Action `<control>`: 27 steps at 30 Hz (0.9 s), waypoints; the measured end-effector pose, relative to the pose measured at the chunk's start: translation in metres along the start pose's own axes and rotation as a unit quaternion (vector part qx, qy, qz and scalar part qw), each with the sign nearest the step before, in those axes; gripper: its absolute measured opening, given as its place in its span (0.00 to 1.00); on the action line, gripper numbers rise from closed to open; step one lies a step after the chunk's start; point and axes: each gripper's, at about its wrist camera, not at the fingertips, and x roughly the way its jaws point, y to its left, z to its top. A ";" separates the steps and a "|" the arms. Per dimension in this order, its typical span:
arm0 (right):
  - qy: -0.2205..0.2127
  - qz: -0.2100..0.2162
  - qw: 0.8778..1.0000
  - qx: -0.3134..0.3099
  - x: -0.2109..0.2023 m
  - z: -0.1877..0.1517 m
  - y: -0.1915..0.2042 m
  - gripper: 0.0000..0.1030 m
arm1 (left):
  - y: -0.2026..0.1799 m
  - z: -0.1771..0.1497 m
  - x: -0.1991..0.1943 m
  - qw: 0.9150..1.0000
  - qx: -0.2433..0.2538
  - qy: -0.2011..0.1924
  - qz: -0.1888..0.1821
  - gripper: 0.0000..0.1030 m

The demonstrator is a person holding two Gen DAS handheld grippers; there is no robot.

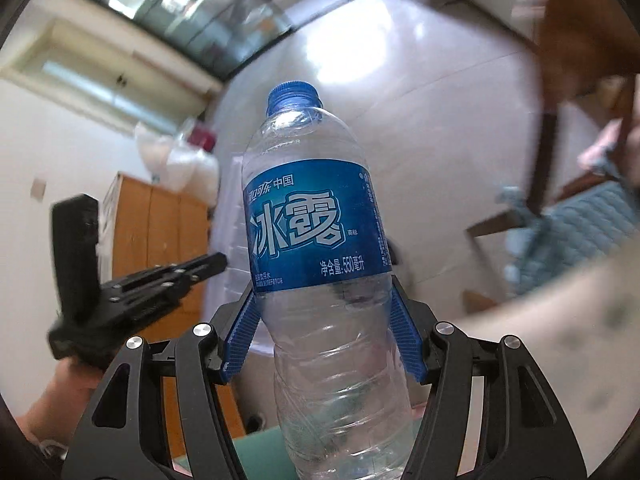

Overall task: Collect trash
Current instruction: 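Carry the tray and water bottle with both tools over the trash bin, then open both tools to drop the clear tray and water bottle into the bin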

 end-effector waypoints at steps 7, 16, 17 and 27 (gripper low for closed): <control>0.133 -0.031 0.989 0.050 0.183 0.016 -0.007 0.60 | 0.096 -0.007 0.128 0.995 -0.059 0.074 0.033 0.01; 0.267 -0.099 0.948 0.143 0.400 0.000 -0.103 0.61 | 0.158 -0.032 0.300 0.982 -0.084 0.154 0.065 0.02; 0.268 -0.100 0.946 0.152 0.413 -0.001 -0.110 0.63 | 0.171 -0.029 0.306 0.981 -0.084 0.161 0.068 0.02; 0.275 -0.116 0.941 0.162 0.417 0.004 -0.136 0.88 | 0.195 -0.039 0.327 0.977 -0.077 0.180 0.087 0.39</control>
